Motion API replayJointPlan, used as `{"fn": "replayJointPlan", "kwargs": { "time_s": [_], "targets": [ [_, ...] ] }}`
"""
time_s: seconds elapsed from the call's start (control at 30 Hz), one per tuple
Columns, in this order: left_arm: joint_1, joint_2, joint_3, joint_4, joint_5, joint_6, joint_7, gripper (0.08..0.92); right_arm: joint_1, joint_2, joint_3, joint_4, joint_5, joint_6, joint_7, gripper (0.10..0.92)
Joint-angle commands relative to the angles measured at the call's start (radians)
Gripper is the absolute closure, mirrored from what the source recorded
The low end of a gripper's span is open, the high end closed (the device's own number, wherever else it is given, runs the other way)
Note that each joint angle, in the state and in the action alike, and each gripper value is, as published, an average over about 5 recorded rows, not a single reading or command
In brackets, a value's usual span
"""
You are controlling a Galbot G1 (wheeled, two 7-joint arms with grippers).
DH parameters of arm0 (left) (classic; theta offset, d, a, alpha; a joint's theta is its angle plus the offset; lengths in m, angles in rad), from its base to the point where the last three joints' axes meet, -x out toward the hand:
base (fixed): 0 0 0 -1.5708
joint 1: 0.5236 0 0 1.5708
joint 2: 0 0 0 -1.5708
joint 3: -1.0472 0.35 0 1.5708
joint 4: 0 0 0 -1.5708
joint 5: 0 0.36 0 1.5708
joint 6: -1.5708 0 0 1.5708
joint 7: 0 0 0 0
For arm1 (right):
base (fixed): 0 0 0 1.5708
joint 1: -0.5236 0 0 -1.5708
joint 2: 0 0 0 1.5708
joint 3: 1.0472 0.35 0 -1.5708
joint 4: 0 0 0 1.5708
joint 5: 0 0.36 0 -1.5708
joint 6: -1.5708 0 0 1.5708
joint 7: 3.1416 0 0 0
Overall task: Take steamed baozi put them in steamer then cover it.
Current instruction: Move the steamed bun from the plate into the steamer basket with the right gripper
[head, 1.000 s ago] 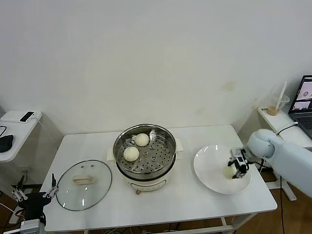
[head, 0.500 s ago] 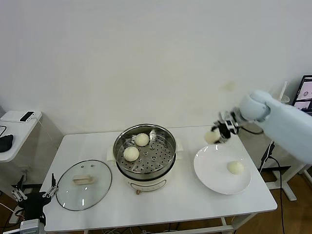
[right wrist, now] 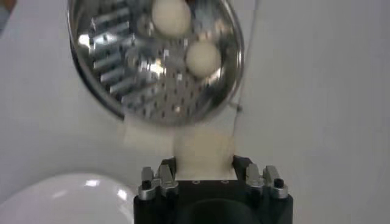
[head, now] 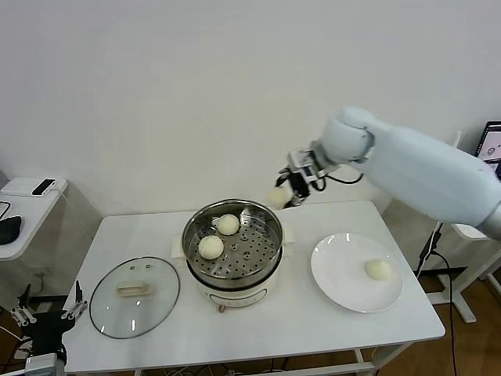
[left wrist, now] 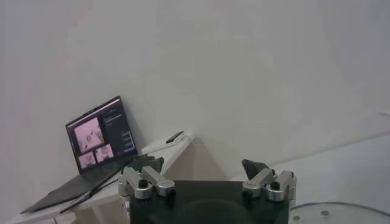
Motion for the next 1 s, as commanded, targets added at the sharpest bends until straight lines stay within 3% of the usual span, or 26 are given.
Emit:
{"fn": "replayJointPlan", "kwargs": {
  "time_s": [0.03,0.7,1.0],
  "targets": [
    [0.004,-0.001,-0.008,-0.005,0.000,0.001,0.001,0.177,-0.005,0.141,-0.105,0.000,0.037,0.082,0.034,0.440],
    [0.023,-0.037,-0.036,-0.022,-0.004,-0.008,-0.001,0.177,-0.041,0.209,-0.257,-0.006,-0.213,0.396,0.073,0.440],
    [0.020,-0.039,-0.037,-0.023,-0.006,-0.008,-0.001,0.177,-0.030,0.226,-0.261,-0.011,-0.225,0.461,0.048,0.440]
  ]
}}
